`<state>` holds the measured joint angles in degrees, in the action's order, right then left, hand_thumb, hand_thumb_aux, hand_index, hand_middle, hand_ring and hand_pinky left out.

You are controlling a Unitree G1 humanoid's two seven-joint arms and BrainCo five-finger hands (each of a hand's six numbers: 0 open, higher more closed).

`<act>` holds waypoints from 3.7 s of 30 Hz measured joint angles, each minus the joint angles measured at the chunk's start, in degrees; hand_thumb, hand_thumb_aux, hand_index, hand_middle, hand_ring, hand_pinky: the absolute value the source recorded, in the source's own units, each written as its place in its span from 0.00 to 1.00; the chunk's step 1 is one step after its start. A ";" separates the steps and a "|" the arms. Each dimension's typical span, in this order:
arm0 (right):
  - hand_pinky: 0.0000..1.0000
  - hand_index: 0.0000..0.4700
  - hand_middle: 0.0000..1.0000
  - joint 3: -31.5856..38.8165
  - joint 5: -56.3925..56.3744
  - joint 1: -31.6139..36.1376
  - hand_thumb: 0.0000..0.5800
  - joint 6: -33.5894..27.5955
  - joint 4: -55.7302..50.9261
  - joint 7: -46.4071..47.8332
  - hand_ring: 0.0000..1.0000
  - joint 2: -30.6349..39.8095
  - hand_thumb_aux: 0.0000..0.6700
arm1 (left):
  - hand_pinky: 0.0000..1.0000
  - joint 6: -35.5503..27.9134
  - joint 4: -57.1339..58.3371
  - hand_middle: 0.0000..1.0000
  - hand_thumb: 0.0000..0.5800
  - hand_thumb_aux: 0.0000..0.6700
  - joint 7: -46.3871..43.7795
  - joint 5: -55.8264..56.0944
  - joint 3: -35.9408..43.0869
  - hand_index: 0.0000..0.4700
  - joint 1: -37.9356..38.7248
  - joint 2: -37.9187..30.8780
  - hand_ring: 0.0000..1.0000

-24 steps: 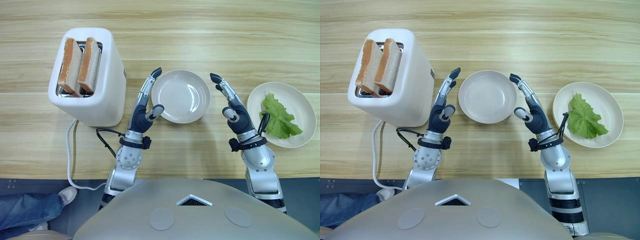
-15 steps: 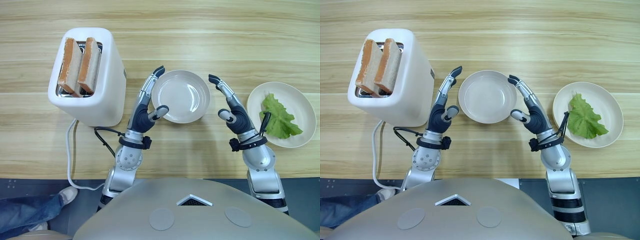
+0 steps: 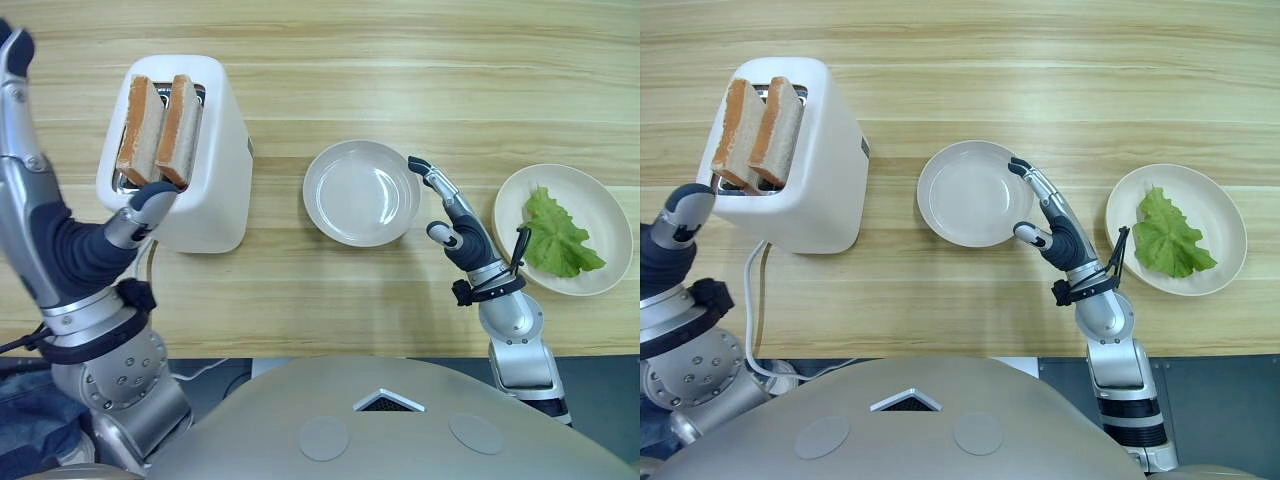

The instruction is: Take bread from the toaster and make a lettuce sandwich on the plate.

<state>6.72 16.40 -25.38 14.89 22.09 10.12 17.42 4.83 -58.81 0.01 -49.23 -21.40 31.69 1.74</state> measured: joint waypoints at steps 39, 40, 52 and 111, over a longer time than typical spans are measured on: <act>0.00 0.00 0.00 -3.42 0.01 -1.28 0.00 0.16 0.09 -0.98 0.00 -0.19 0.00 | 0.33 -5.60 19.14 0.33 1.00 1.00 15.33 -4.85 4.18 1.00 -9.13 -10.44 0.33; 0.00 0.00 0.00 -3.39 0.01 -1.28 0.00 0.17 0.01 -0.98 0.00 -0.20 0.00 | 1.00 -5.59 16.44 1.00 1.00 1.00 15.35 -3.97 3.55 1.00 -10.23 -10.41 1.00; 0.00 0.00 0.00 -3.71 -0.13 0.60 0.00 0.05 -1.22 -2.06 0.00 -0.74 0.00 | 1.00 -7.73 -0.79 1.00 1.00 1.00 7.57 16.15 15.24 1.00 -22.84 -2.56 1.00; 0.00 1.00 0.00 -5.02 27.57 11.02 1.00 2.47 -46.70 -26.92 0.00 35.70 1.00 | 1.00 3.15 80.31 1.00 0.96 0.79 23.62 30.44 45.52 0.79 -37.66 0.19 1.00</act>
<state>1.70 43.98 -14.36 17.36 -24.61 -16.79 53.12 7.98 21.50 23.63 -18.79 24.12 -5.97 1.92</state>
